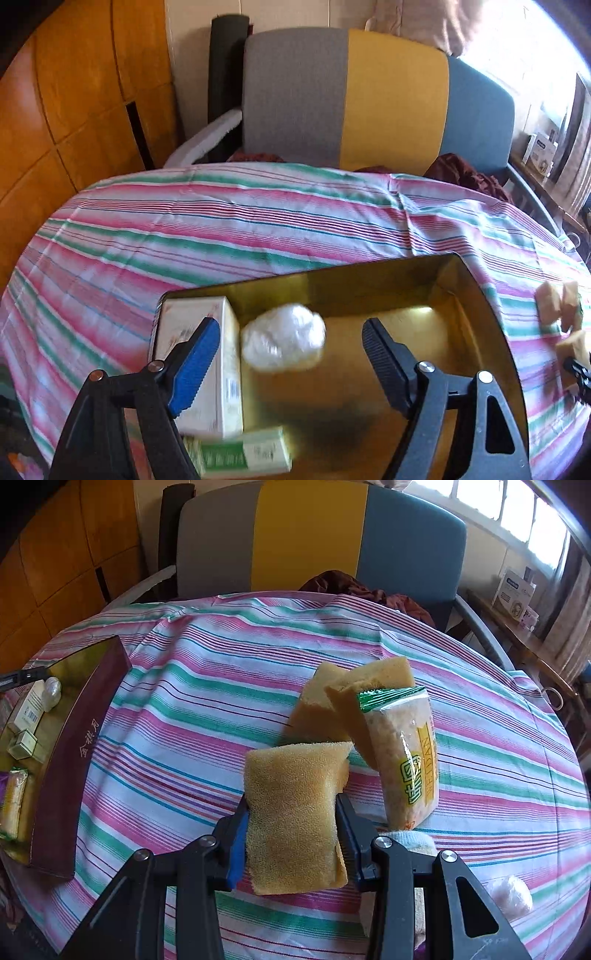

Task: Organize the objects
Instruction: 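Carry the yellow sponge into the tray and open the right gripper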

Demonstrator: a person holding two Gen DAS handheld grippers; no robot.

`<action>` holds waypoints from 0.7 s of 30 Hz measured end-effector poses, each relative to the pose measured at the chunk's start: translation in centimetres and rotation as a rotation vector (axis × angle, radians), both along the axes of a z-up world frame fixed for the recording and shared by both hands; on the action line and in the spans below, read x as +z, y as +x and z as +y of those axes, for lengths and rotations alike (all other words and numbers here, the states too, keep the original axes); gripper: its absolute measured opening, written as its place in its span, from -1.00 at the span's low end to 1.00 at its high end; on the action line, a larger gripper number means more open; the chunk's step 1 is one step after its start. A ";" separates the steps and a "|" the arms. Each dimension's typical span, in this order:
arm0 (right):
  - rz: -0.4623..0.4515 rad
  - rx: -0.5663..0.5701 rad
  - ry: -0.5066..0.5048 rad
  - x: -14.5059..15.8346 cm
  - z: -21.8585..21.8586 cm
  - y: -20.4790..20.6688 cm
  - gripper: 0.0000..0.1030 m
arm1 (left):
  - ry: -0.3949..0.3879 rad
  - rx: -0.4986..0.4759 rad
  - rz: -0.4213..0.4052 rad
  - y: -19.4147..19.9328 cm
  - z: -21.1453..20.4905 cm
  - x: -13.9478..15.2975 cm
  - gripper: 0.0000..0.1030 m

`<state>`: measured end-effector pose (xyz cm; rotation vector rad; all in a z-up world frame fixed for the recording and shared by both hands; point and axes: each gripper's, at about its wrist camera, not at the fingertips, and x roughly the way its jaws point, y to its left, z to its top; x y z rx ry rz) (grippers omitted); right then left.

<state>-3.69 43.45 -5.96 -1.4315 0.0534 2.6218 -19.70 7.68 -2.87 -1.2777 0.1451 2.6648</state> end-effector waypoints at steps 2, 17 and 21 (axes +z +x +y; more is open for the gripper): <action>-0.003 -0.002 0.002 -0.1 0.0 0.0 -0.17 | 0.002 -0.004 0.009 1.7 -0.1 0.4 0.57; -0.033 -0.013 0.031 -0.9 -0.1 -0.2 -0.17 | -0.001 -0.064 0.101 13.3 0.3 2.5 0.57; -0.045 -0.021 0.037 -1.2 0.0 -0.2 -0.17 | 0.001 -0.060 0.122 14.4 -0.3 3.0 0.57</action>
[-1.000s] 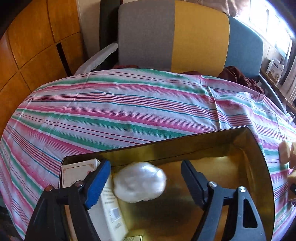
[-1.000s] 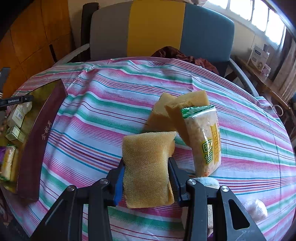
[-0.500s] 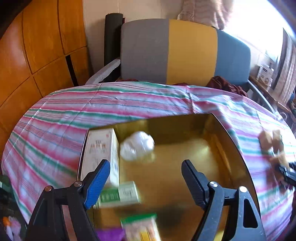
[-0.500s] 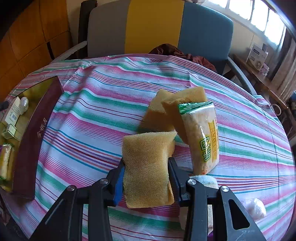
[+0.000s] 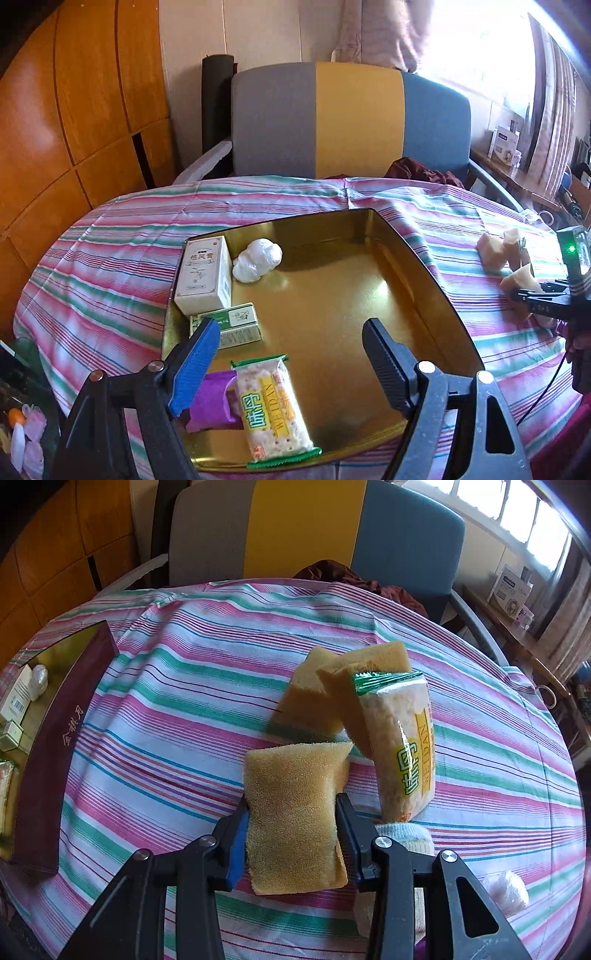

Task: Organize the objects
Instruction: 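Carry the yellow sponge into the tray and open the right gripper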

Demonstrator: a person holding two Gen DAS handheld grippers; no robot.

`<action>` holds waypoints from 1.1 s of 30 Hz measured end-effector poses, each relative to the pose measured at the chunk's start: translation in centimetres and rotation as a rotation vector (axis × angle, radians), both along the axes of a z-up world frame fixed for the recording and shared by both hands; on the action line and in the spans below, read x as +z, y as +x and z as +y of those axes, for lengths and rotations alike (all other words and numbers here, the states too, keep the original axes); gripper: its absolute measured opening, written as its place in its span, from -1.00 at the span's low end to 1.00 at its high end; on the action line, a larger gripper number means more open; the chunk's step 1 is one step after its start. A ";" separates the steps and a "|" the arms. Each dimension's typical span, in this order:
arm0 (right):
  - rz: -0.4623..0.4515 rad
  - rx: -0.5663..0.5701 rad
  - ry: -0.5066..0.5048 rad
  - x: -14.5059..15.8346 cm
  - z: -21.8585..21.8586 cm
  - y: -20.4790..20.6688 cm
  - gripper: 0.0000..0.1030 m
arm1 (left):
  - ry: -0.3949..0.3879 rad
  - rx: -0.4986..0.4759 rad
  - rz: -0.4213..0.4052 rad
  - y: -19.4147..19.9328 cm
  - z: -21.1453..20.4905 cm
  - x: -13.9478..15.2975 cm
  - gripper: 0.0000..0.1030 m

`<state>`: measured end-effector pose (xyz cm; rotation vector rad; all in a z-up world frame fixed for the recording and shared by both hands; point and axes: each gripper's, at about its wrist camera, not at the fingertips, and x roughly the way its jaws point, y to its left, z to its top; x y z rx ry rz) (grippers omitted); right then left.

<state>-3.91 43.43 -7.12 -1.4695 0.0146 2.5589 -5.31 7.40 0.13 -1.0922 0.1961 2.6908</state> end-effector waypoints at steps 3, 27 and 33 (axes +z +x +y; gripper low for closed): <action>-0.013 -0.005 0.006 -0.3 0.1 0.0 -0.17 | 0.012 0.005 -0.002 0.5 -0.6 0.1 0.57; 0.170 0.195 -0.282 8.6 -14.0 -1.8 -0.17 | 0.188 0.158 -0.105 0.6 -9.6 -1.8 0.54; 0.096 0.287 -0.384 6.9 -21.1 -5.3 -0.15 | 0.185 0.198 -0.122 0.6 -11.8 -2.6 0.44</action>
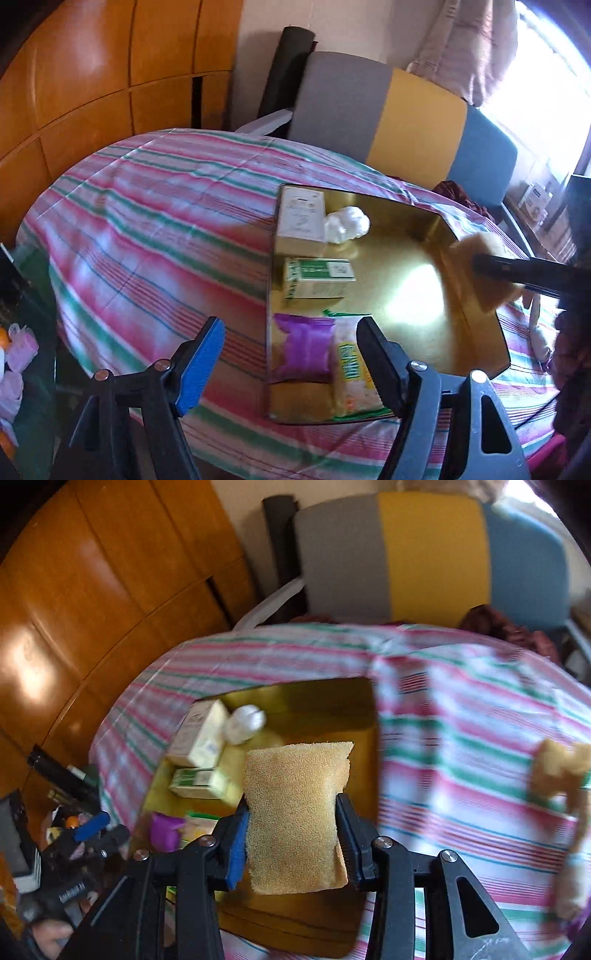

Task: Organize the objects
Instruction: 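Carry the yellow sponge into the tray and open the right gripper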

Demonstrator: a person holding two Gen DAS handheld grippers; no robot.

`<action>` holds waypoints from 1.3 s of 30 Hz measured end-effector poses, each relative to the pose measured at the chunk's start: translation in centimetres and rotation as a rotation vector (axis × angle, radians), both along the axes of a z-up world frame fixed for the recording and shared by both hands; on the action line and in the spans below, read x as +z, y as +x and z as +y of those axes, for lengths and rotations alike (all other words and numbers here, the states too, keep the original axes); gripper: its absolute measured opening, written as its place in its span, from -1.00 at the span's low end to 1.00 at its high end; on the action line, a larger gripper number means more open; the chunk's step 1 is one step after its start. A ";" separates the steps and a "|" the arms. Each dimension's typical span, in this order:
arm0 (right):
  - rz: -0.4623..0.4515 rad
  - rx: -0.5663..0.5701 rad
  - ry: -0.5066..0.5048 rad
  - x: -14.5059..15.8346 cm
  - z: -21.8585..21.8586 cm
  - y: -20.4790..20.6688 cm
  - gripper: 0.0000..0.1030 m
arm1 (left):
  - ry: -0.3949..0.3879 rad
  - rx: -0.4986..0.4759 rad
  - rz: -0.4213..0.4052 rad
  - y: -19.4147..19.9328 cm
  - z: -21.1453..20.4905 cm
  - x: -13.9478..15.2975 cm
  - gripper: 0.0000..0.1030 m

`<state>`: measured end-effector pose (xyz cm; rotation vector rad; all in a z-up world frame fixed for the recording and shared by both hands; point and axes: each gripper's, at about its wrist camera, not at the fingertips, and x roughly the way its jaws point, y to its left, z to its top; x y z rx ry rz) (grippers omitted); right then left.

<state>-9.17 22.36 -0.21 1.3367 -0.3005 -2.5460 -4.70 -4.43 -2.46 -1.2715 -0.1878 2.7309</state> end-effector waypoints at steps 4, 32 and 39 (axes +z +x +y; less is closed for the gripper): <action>-0.063 -0.006 -0.022 -2.1 -3.3 -2.8 -0.15 | 0.008 0.029 -0.017 -0.2 -1.3 -0.6 0.44; -0.006 0.011 0.031 -2.1 -7.1 -3.3 0.81 | -0.026 0.017 0.041 1.3 -0.8 0.9 0.44; 0.083 -0.018 0.152 -0.5 -3.9 2.1 0.88 | -0.110 0.006 0.146 2.9 0.9 3.4 0.44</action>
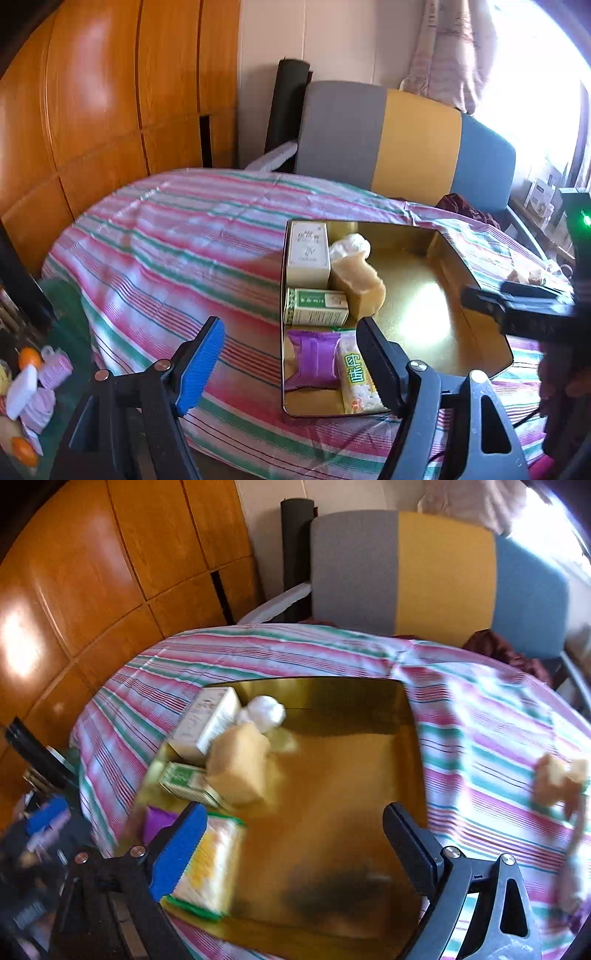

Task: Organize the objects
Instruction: 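Move the right gripper back toward the white plastic bag on the cloth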

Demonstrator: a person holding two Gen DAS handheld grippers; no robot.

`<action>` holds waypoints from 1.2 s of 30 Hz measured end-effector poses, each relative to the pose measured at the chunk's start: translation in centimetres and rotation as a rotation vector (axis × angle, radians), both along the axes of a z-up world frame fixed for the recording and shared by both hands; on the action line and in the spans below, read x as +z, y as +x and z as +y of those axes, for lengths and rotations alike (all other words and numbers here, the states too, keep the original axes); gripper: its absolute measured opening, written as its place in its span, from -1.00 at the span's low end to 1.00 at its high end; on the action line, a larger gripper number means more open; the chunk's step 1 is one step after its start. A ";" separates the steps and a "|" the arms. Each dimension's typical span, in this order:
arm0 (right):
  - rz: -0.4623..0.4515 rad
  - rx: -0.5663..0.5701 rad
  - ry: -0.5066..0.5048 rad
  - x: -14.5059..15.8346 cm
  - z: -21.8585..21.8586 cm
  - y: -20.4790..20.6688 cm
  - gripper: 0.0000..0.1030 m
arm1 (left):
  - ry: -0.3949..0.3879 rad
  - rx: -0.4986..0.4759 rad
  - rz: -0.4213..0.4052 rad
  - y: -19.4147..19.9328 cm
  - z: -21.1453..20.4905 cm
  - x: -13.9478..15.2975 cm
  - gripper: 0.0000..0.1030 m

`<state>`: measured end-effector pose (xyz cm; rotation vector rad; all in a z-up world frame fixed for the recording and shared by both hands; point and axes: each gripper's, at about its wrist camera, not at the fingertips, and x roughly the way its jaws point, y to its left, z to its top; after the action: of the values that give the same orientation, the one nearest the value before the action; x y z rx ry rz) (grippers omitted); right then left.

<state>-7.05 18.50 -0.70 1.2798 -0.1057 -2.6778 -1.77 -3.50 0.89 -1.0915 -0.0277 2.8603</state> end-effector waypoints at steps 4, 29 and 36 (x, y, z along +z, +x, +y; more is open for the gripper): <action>0.020 -0.051 0.055 0.3 3.1 2.5 0.89 | -0.020 -0.026 0.017 0.3 1.0 0.5 0.42; 0.094 -0.821 -0.048 0.5 35.0 13.0 0.93 | -0.136 -0.348 -0.015 0.4 15.3 -0.2 0.33; 0.056 -0.957 -0.243 -0.8 38.2 14.9 0.95 | -0.109 -0.499 -0.054 0.3 21.2 -0.6 0.32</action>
<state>7.86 56.69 -1.52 1.2724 -1.2853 -3.2525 -1.42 17.74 0.27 -1.0175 0.3503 2.4073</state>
